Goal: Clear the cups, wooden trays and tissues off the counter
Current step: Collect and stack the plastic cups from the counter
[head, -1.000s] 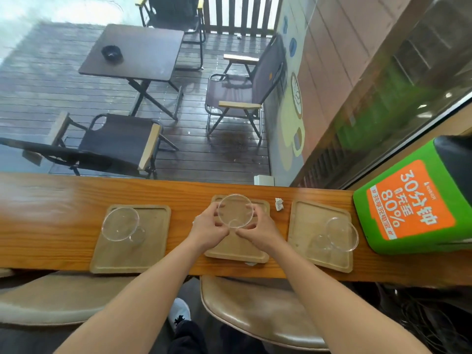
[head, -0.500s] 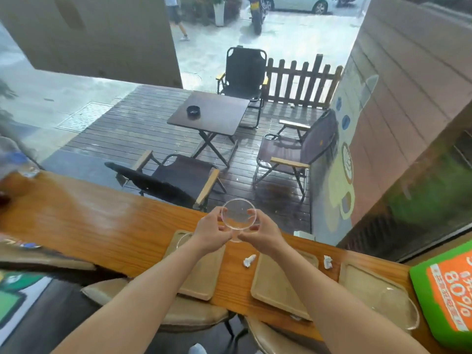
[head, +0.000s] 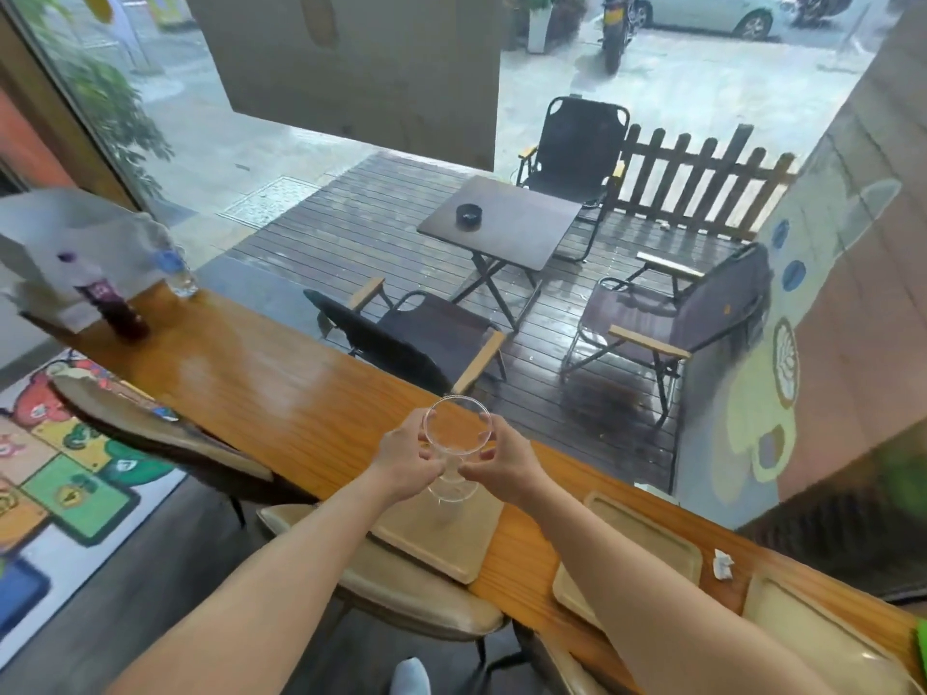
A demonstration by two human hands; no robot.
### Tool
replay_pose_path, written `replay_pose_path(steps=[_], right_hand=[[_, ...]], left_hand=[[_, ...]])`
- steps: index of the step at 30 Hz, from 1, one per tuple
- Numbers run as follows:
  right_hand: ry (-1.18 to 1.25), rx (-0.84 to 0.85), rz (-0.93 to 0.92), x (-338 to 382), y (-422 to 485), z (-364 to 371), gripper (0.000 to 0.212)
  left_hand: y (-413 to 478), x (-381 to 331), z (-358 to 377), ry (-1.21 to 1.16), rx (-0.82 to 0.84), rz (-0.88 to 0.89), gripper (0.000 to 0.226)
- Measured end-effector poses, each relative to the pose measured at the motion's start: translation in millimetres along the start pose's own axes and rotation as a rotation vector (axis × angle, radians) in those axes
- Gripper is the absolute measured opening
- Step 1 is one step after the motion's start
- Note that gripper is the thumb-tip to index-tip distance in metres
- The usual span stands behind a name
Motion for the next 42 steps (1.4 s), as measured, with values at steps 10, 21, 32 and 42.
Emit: replay_pose_path(steps=[10, 21, 32, 42], right_hand=[[-0.091, 0.006, 0.113, -15, 11, 14, 0.079], [-0.089, 0.001, 0.172, -31, 19, 31, 0.086], [-0.232, 0.003, 0.198, -47, 19, 37, 0.06], [-0.303, 0.038, 0.177, -50, 15, 34, 0.059]], left_hand=[[8, 24, 10, 0.053, 0.08, -0.075, 0.058], [22, 43, 25, 0.071, 0.126, -0.138, 0.062], [22, 43, 32, 0.164, 0.126, -0.15, 0.063], [14, 36, 27, 0.237, 0.186, -0.123, 0.055]])
Point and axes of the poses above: each hand's wrist, its own y-axis towards the middle knuckle, its own z-axis out of the palm, x = y × z, the point moved 1 cm from there along y, towards the middle knuckle, and after that the axes turned 2 degrees about y, right-handed, at the moved point
